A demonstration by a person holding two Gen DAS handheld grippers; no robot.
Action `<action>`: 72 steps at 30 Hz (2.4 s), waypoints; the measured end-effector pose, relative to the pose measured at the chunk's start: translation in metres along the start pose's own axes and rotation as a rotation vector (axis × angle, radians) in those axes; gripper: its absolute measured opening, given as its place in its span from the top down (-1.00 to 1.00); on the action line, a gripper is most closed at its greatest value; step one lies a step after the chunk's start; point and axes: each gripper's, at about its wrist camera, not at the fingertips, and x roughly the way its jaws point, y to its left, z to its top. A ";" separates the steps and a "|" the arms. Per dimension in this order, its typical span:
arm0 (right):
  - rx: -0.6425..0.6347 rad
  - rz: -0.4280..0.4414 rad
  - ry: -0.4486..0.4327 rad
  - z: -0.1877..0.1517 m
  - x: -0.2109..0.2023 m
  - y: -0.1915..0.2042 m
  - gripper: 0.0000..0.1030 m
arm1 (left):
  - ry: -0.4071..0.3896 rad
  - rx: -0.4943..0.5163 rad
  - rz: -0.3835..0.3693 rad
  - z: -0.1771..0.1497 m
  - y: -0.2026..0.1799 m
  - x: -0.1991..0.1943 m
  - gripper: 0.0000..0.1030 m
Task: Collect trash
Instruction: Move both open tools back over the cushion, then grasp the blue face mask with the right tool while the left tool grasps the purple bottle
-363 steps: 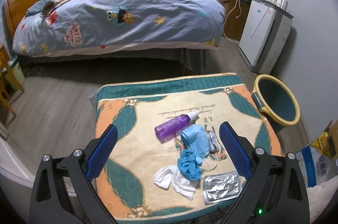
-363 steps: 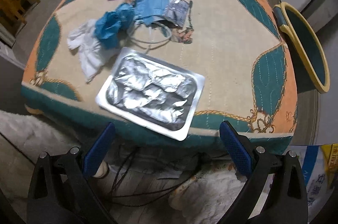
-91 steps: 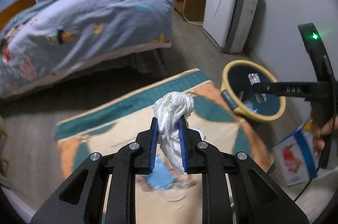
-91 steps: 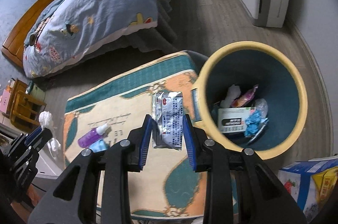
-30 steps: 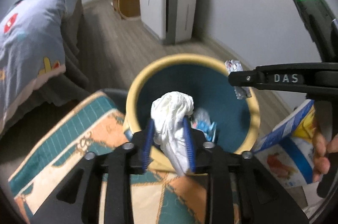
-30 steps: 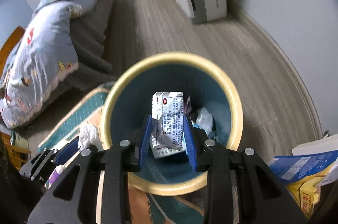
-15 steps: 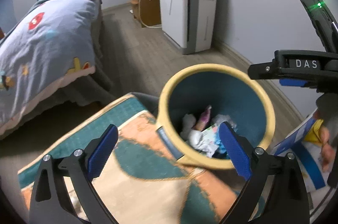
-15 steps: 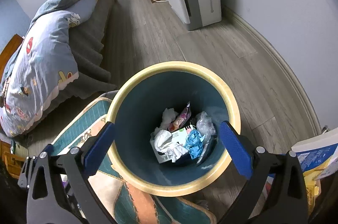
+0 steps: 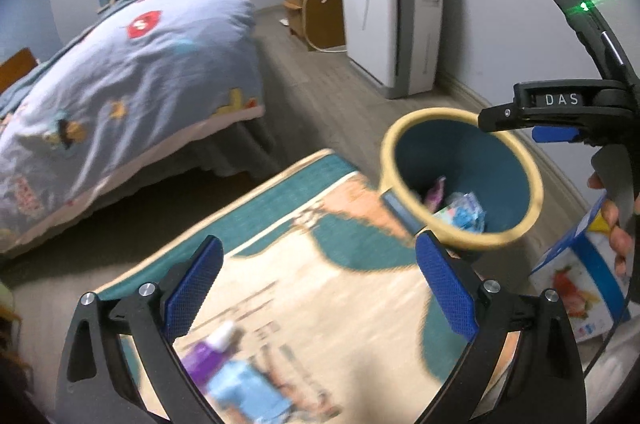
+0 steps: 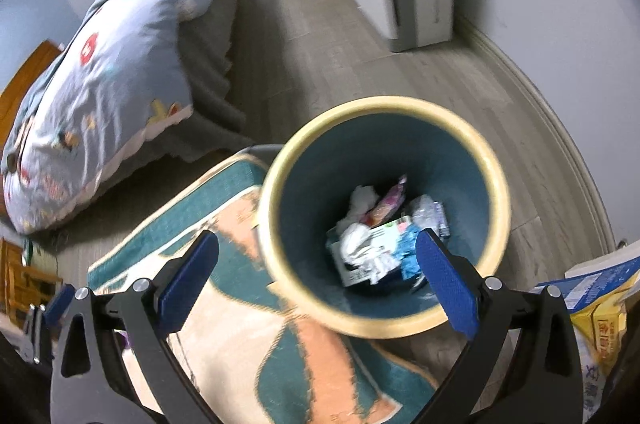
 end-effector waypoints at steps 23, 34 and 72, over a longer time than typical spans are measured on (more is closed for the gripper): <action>-0.456 -0.015 0.151 -0.115 0.040 0.175 -0.89 | 0.099 -0.196 0.188 -0.099 0.171 -0.047 -0.87; -0.552 -0.030 0.242 -0.169 0.074 0.223 -0.89 | 0.126 -0.200 0.182 -0.113 0.189 -0.045 -0.87; -0.379 0.166 0.247 -0.108 0.069 0.188 0.73 | 0.371 -0.052 0.083 -0.119 0.140 0.056 -0.86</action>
